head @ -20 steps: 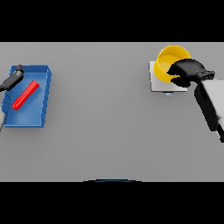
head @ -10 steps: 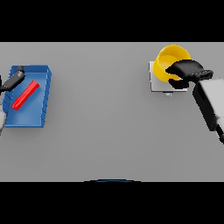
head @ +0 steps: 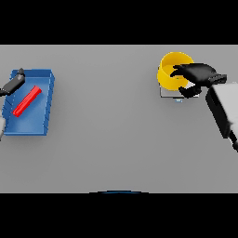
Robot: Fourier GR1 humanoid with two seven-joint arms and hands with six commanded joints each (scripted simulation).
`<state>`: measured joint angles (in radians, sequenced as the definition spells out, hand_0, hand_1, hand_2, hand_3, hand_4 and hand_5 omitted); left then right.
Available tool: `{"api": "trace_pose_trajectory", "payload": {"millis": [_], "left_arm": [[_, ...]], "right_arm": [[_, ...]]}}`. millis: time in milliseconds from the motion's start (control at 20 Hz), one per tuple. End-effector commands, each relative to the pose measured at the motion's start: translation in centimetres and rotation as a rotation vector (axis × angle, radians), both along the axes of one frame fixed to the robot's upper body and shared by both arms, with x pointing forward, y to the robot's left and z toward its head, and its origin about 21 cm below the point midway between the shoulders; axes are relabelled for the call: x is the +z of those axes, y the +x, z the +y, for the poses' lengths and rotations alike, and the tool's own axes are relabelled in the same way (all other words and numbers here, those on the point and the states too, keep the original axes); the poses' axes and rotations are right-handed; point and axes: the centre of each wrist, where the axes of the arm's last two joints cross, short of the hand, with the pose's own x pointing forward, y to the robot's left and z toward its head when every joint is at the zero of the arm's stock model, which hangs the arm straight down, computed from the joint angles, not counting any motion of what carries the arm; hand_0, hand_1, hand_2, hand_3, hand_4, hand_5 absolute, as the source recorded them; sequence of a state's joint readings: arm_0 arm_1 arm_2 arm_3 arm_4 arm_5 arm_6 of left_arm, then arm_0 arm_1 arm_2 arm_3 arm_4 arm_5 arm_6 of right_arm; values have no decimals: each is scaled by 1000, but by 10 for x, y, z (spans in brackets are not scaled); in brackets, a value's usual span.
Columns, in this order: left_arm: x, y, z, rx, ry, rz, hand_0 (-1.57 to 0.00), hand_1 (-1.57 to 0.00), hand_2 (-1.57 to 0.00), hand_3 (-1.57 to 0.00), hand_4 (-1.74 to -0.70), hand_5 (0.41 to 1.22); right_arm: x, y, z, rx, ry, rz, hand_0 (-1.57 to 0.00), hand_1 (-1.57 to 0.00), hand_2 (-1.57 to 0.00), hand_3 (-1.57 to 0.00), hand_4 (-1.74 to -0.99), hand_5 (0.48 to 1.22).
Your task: Pick up the red beaker and tilt it to pour out 1 green nut into yellow bowl. Pick up the yellow bowl and place it on the metallic measuring scale.
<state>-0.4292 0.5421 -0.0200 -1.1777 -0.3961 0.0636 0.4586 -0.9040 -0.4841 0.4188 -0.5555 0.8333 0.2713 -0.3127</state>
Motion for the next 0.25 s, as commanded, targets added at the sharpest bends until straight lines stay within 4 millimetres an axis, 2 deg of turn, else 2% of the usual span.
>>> {"api": "trace_pose_trajectory", "payload": {"millis": [0, 200], "left_arm": [[-2, 0, -2, -8, 2, 0, 1, 1, 1, 1, -723, 664], [-1, 2, -4, -8, 6, -8, 1, 1, 1, 1, -726, 665]], "right_arm": [[1, 0, -1, -4, 3, 3, -54, -48, -63, -244, -1518, 786], [-4, 0, 3, -36, -4, 18, -21, -19, -25, -146, -1478, 738]]}}
